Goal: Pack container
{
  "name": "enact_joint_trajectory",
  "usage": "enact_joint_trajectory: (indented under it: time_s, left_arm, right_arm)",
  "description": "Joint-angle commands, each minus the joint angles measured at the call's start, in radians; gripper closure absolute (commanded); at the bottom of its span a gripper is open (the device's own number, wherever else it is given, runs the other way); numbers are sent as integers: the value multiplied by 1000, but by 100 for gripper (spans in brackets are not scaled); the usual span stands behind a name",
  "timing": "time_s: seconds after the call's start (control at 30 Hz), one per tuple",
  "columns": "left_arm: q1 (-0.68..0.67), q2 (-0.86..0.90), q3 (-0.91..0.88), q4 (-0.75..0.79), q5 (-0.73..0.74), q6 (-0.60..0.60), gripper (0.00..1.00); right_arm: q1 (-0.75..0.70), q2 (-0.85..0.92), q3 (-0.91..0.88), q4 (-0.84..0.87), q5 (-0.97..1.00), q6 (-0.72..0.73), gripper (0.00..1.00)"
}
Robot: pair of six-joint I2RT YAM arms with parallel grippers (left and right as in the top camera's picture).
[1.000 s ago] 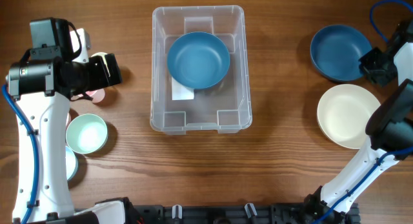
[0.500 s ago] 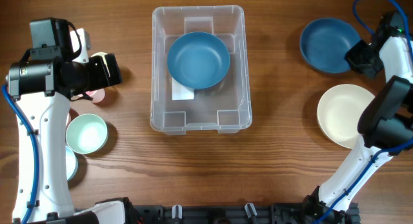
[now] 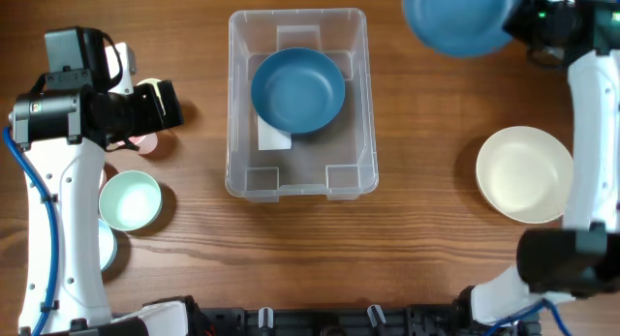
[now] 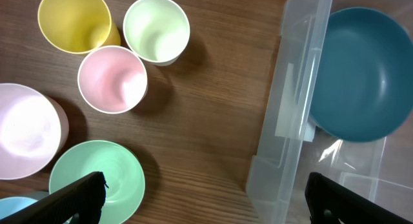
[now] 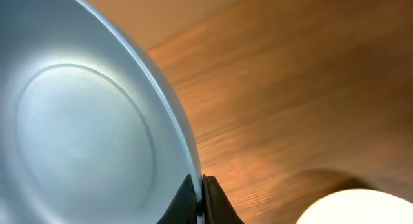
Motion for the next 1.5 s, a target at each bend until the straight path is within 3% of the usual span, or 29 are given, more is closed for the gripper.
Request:
enact_joint_trajectory:
  time_s: [0.0, 0.2, 0.47, 0.6, 0.63, 0.73, 0.8, 0.87, 0.93, 1.03, 1.17, 1.27, 1.37, 1.47]
  left_arm:
    - [6, 6, 11, 2, 19, 20, 0]
    - [6, 6, 11, 2, 19, 20, 0]
    - [6, 6, 11, 2, 19, 20, 0]
    - [6, 6, 11, 2, 19, 20, 0]
    - [6, 6, 11, 2, 19, 20, 0]
    - [6, 6, 11, 2, 19, 20, 0]
    - [6, 6, 11, 2, 19, 20, 0]
    - [6, 6, 11, 2, 19, 20, 0]
    - [6, 6, 11, 2, 19, 20, 0]
    - [6, 6, 11, 2, 19, 20, 0]
    - [6, 6, 11, 2, 19, 20, 0]
    - [6, 6, 11, 2, 19, 20, 0]
    - [6, 6, 11, 2, 19, 20, 0]
    - [6, 6, 11, 2, 19, 20, 0]
  right_arm:
    - [166, -5, 10, -39, -17, -48, 96]
    - [449, 106, 8, 18, 26, -4, 96]
    - [516, 397, 8, 90, 22, 6, 96]
    - [516, 430, 8, 141, 17, 5, 96]
    - [516, 429, 9, 149, 17, 5, 93]
    - [516, 409, 10, 155, 18, -5, 61]
    - [514, 353, 13, 153, 34, -22, 51]
    - [509, 279, 13, 150, 66, -19, 50]
    - [496, 179, 13, 142, 116, -5, 41]
    - [430, 19, 13, 59, 241, 137, 36]
    - [234, -103, 13, -199, 260, 377, 32]
    - [101, -101, -24, -374, 239, 377, 23]
    - [38, -100, -188, -370, 239, 363, 19]
    - [26, -100, -401, -226, 235, 359, 19]
